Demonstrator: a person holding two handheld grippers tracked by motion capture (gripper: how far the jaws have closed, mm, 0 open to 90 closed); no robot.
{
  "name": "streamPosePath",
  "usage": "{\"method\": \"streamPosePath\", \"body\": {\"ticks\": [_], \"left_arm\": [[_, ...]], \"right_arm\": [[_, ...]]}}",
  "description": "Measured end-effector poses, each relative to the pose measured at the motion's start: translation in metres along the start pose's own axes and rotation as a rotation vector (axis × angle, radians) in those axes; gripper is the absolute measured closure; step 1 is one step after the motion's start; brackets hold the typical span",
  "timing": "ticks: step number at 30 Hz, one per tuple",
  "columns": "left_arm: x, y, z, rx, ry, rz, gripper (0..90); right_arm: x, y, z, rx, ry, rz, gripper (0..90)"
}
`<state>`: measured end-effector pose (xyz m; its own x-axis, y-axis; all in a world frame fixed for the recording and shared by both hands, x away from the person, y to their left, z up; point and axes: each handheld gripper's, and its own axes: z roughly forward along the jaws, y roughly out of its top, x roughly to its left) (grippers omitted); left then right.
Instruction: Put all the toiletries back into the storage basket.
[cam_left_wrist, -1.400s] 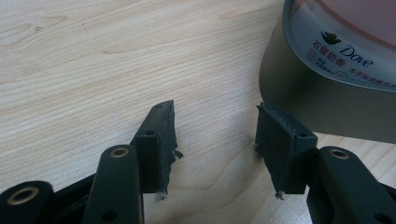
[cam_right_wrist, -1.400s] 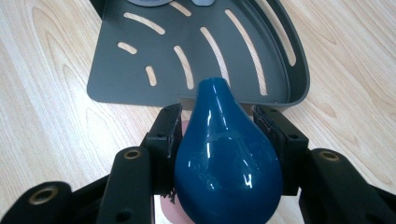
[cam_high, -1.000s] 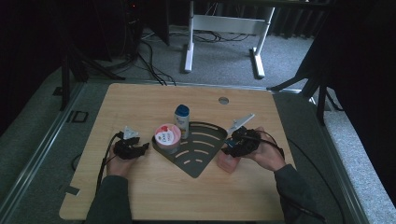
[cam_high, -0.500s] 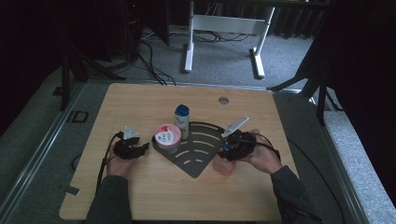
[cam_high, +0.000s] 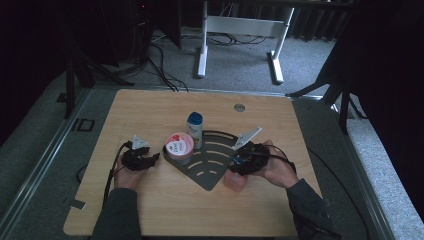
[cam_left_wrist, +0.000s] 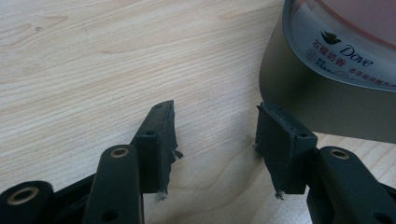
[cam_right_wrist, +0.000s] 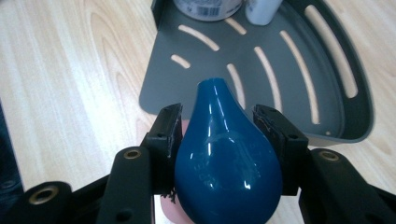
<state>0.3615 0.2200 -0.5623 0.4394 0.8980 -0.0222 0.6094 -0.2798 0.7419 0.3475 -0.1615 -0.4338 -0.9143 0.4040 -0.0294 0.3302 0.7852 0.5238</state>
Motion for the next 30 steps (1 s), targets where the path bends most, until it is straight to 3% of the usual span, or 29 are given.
{"method": "streamPosePath", "body": {"ticks": [30], "left_arm": [[0.000, 0.000, 0.000, 0.000, -0.002, 0.000, 47.8]], "right_arm": [[0.016, 0.026, 0.012, -0.026, 0.047, -0.056, 53.5]]}}
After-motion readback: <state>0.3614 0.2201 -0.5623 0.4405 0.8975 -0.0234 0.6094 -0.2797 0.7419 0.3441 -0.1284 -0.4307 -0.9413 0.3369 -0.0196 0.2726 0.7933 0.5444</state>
